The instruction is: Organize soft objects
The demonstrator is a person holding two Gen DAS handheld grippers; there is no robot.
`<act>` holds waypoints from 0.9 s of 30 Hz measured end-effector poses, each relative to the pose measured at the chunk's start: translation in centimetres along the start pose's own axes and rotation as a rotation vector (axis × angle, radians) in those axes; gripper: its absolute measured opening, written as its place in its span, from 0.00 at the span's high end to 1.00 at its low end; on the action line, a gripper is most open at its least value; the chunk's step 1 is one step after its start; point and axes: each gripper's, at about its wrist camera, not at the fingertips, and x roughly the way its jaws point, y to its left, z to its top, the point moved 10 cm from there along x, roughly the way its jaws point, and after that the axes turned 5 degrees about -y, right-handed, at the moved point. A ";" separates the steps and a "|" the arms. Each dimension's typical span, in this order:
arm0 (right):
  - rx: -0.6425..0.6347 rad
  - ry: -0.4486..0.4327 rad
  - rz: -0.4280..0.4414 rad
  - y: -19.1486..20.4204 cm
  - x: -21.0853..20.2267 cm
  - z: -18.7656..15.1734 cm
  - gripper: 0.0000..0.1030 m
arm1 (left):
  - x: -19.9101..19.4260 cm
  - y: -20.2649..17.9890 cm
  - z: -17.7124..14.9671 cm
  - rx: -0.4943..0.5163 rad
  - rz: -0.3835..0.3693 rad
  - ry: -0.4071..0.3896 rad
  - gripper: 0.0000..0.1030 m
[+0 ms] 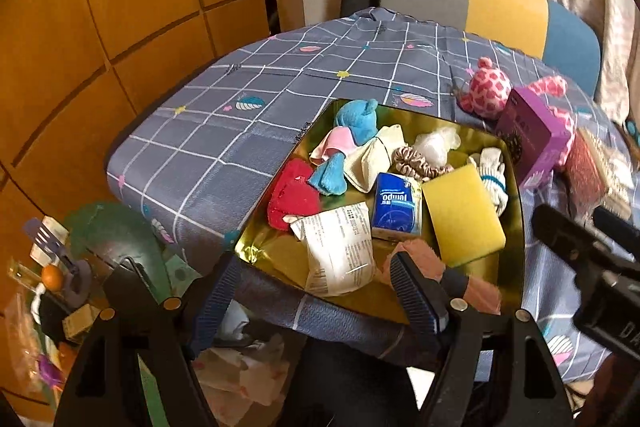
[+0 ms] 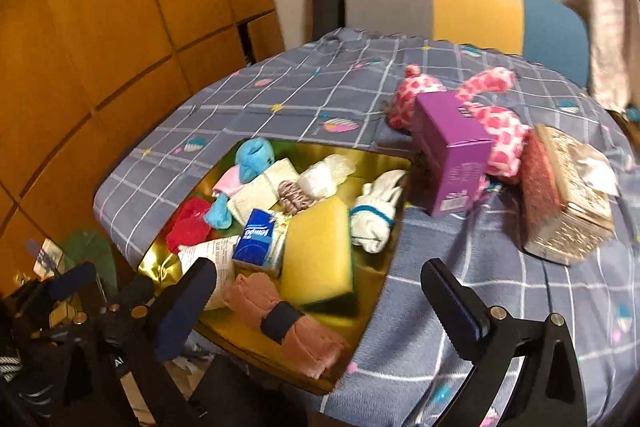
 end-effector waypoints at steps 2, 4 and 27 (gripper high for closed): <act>0.012 -0.012 -0.035 -0.7 -0.6 -0.1 0.00 | -0.4 -0.2 -0.1 0.025 0.011 -0.007 0.24; 0.021 -0.022 -0.084 -1.4 -1.3 -0.2 0.00 | -0.9 -0.6 -0.1 0.032 0.001 -0.013 0.24; 0.038 0.007 -0.196 -2.7 -2.0 -1.7 0.00 | -1.3 -0.7 -0.7 0.016 -0.018 0.035 0.24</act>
